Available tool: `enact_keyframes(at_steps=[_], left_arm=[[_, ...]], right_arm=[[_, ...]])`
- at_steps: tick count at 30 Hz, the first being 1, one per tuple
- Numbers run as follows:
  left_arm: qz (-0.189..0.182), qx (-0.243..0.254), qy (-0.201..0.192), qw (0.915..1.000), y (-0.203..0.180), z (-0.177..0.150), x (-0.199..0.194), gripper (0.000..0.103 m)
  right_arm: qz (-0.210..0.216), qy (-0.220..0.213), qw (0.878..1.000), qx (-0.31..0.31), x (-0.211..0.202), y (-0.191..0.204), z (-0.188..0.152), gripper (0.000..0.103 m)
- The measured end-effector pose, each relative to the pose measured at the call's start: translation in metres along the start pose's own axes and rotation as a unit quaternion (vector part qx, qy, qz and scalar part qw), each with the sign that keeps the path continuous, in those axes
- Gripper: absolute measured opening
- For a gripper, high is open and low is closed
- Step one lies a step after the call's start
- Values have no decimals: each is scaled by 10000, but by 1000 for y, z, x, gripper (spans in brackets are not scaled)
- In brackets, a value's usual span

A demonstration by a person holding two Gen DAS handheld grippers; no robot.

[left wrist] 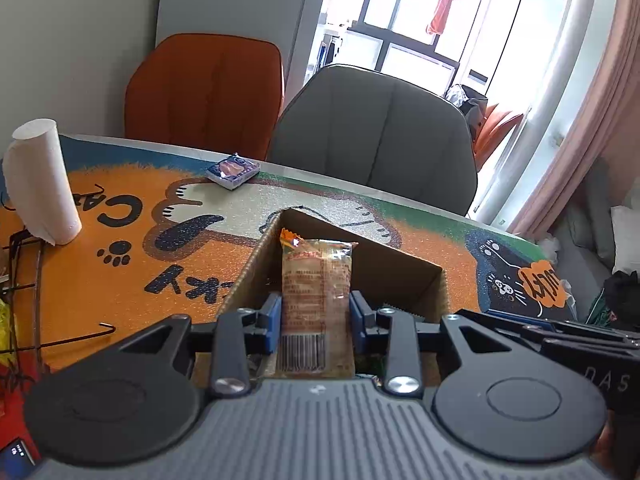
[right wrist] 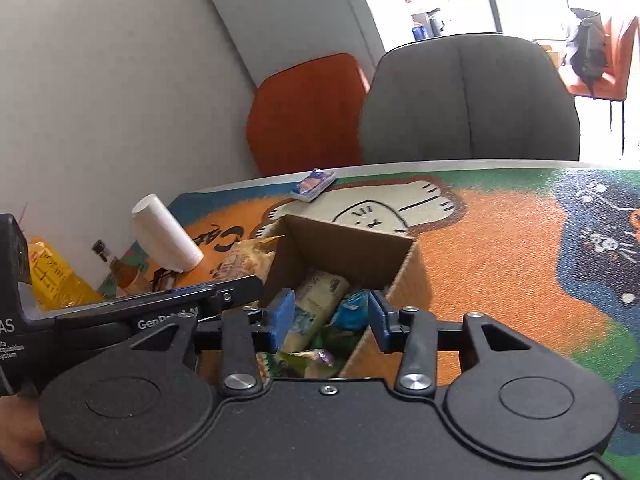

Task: Organize snacks
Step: 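Carry bread roll and chip bag with both grippers over the box, then open left gripper to drop bread roll while right drops chip bag into box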

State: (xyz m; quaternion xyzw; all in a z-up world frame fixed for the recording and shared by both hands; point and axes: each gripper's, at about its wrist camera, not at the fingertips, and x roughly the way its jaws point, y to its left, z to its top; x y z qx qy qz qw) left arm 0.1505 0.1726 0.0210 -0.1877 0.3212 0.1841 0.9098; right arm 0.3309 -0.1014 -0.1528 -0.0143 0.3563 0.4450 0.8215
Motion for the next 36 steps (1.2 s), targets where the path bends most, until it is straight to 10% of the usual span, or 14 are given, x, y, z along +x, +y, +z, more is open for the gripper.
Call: enact_keyframes(at_steps=[23,30,36], left_arm=[[-15,335,71,9994,-6,-15,-19,75],[-87,559,112,9983,-11,-30,-44,87],[-90,630,74,9979,-15,-42,-67,94]], right_arm=[[-274,-104,9992,277,-31,-27,-23,71],[-372,-260,9988,165,-60,-24,-30,99],[-450,-342,9983,123,-85,-24,-37,103]])
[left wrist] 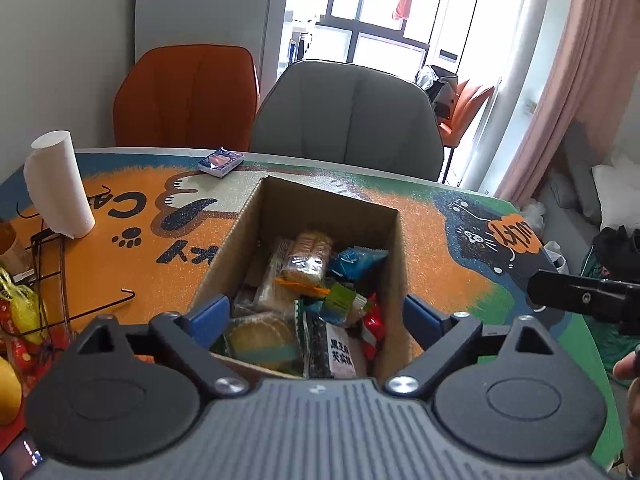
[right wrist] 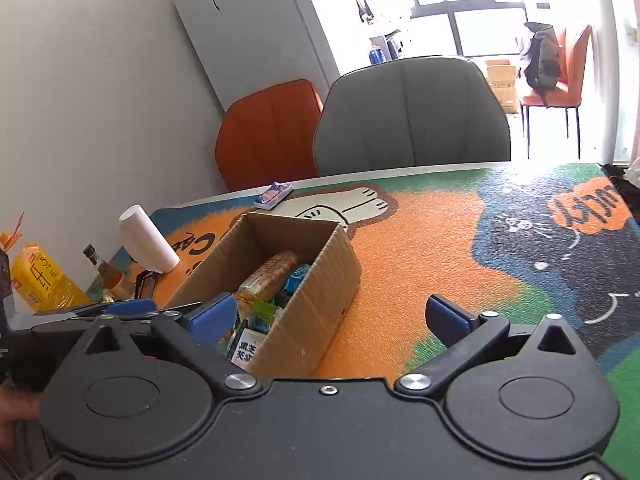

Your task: Organize snacks

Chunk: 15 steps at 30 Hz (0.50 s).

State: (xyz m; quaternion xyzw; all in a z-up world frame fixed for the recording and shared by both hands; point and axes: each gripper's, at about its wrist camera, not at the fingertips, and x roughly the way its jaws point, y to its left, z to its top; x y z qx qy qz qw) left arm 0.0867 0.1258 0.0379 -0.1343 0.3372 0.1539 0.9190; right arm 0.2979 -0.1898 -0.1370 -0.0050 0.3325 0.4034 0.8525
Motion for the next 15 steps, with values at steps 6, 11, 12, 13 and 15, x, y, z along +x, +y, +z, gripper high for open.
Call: enact_keyframes(at_steps=[6,11,12,13,15], left_arm=[[18,41,-135,9999,-9,-8,-25,99],[16,21,-131,9999,-19,-14,-43,101],[26,25,-153,9999,-21,-15,-46,103],[24,15,-169,9999,-22,-17,-50,103],[-5,-18,-195,9998,-23,-19,-56,103]], right_arm=[[-80,-63,9999,37,-23,-4,-8,103],[-173,-199,9996,-25,-45,-4,-14,103],[-219,-221,9995,-58,-49,-4,-15,103],[-267,-241,9993,-93,-53,-2,-16,103],[-354,-292,9988,-142,-60,-1,-17,103]])
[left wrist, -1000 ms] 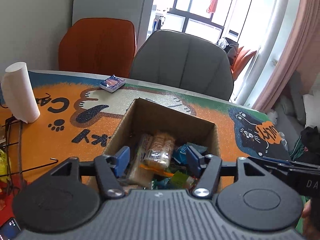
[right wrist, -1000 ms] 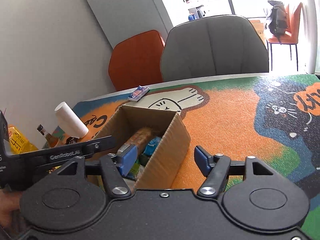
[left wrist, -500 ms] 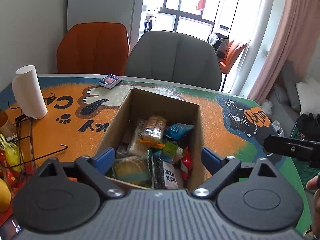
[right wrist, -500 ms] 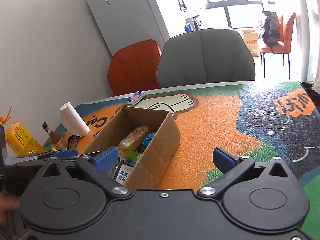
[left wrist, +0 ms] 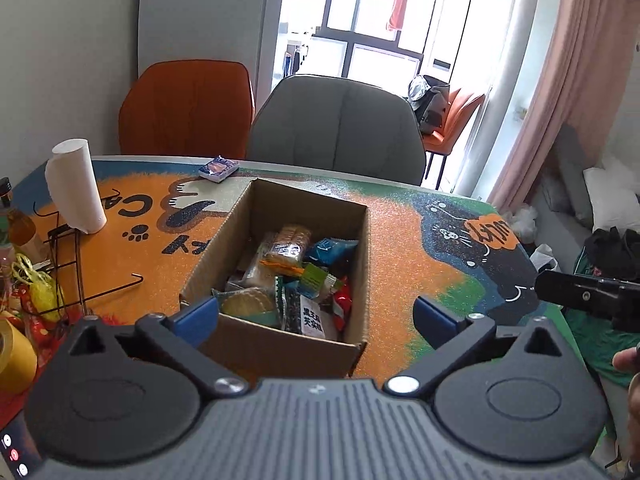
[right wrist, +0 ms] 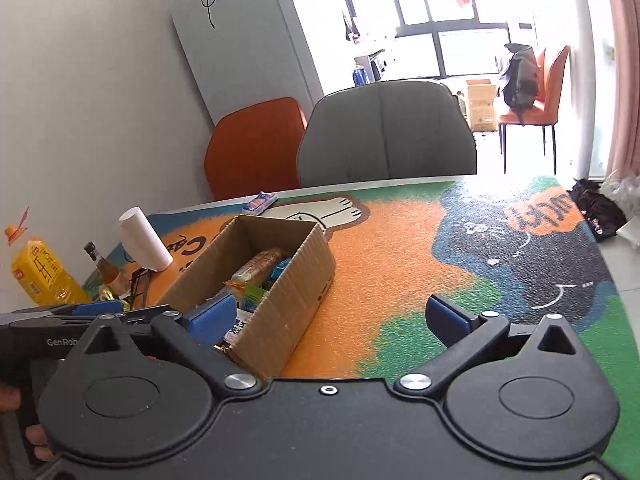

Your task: Organize snacks

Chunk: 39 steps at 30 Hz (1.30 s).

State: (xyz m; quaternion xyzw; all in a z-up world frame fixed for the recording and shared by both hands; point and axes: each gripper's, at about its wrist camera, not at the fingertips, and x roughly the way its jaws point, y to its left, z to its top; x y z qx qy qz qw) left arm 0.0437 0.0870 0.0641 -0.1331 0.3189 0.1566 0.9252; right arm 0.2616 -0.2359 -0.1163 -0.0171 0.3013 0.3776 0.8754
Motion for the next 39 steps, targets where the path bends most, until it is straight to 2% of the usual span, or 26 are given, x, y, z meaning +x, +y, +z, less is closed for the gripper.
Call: enact_keyframes(at_steps=[8,20,39], left_arm=[[77,22,-213,9997,-2,-8,-28,103],[113,104,-399,9991,-1,-19,-61,103],[-18,273,-412,9988,-6,-35,-75,103]], right_arm=[[-337,-48,9994,-98,-22,-2,-6,103],[-360,-222,9989,-219,-54,3,-18,103],[-504,-313,9980,-217,-81,-5,-31,103]])
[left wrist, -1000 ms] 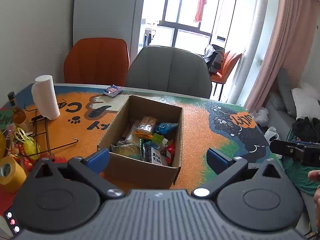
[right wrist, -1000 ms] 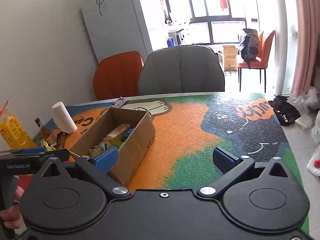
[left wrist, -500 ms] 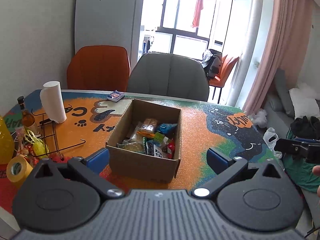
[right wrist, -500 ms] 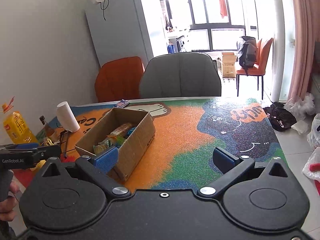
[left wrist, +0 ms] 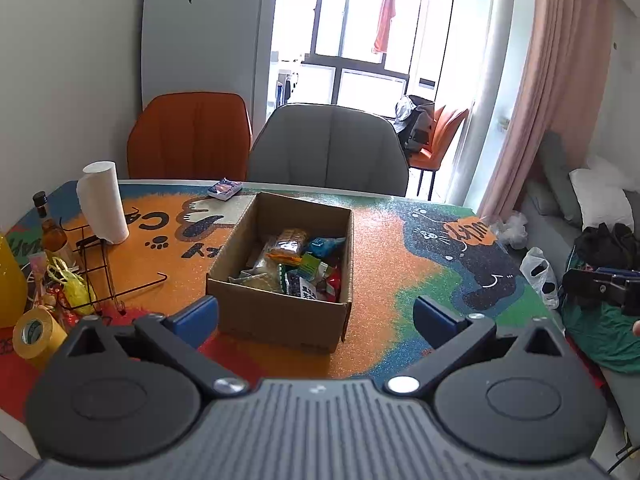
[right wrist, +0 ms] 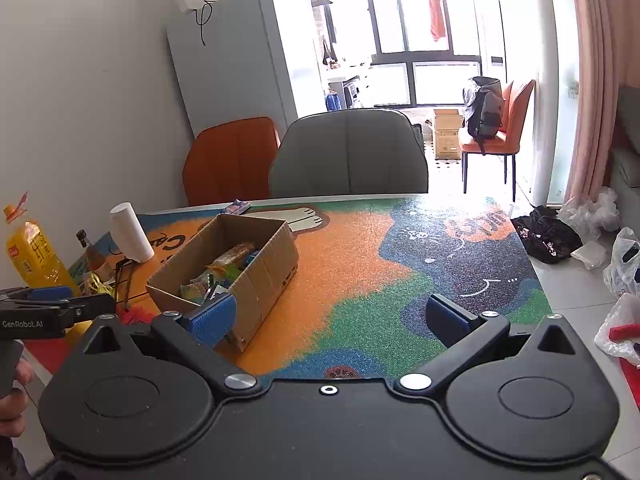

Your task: Organize snacks

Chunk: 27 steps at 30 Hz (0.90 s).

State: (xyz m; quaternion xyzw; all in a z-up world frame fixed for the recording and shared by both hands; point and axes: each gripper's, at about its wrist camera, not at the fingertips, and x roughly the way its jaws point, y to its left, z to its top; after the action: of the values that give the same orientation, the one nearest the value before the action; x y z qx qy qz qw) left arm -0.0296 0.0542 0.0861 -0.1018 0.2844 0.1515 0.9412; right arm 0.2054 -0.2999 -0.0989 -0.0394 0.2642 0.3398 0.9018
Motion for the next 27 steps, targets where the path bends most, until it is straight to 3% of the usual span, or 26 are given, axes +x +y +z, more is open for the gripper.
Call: enact_keyframes(at_steps=[27], left_arm=[[-55,-68,38,10000,1,0,6,103]], right_arm=[[1,38,10000,50,4,-3,-4,103]])
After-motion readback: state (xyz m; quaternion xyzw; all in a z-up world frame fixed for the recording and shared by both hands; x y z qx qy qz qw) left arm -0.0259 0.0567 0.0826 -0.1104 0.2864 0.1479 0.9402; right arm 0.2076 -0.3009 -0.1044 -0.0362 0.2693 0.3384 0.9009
